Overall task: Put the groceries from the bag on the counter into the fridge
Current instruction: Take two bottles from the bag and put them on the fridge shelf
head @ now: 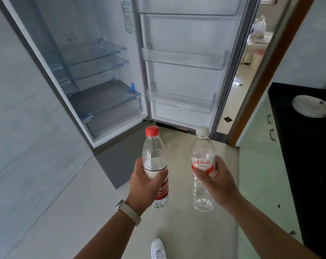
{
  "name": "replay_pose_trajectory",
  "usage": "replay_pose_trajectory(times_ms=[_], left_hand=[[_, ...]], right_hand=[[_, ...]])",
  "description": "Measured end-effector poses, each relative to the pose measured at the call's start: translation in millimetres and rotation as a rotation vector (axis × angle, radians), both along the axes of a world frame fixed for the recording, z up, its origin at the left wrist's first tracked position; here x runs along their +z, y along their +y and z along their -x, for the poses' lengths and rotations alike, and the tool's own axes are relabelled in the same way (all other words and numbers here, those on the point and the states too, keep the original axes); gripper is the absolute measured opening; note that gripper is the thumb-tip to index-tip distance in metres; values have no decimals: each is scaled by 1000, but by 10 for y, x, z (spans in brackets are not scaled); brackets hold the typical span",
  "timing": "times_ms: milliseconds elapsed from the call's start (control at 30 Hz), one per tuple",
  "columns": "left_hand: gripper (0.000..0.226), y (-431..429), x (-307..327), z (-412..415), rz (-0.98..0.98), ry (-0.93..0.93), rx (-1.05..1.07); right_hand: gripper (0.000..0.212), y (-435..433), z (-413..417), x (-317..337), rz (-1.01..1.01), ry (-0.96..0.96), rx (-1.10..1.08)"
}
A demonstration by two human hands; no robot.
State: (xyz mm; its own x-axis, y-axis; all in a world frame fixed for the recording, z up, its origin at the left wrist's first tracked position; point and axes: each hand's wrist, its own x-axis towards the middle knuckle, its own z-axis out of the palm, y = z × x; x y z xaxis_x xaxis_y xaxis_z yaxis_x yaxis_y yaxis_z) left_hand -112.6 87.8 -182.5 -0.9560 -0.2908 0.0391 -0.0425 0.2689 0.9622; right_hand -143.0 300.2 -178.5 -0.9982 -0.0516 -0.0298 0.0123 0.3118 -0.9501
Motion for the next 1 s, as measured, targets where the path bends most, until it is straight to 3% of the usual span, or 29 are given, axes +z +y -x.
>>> replay_pose_trajectory(times_ms=[400,867,1000], left_hand=[[50,-1171,117,1037,-67,64,139],[44,-1663,-76,1983,-9,4,273],[42,-1766,-51,2415,23,-34,330]], right_hand=[[37,-1095,1376,160,4,81,105],[39,-1753,2600,77,51,28,239],[30,-1936,3182,-35,35,5,305]])
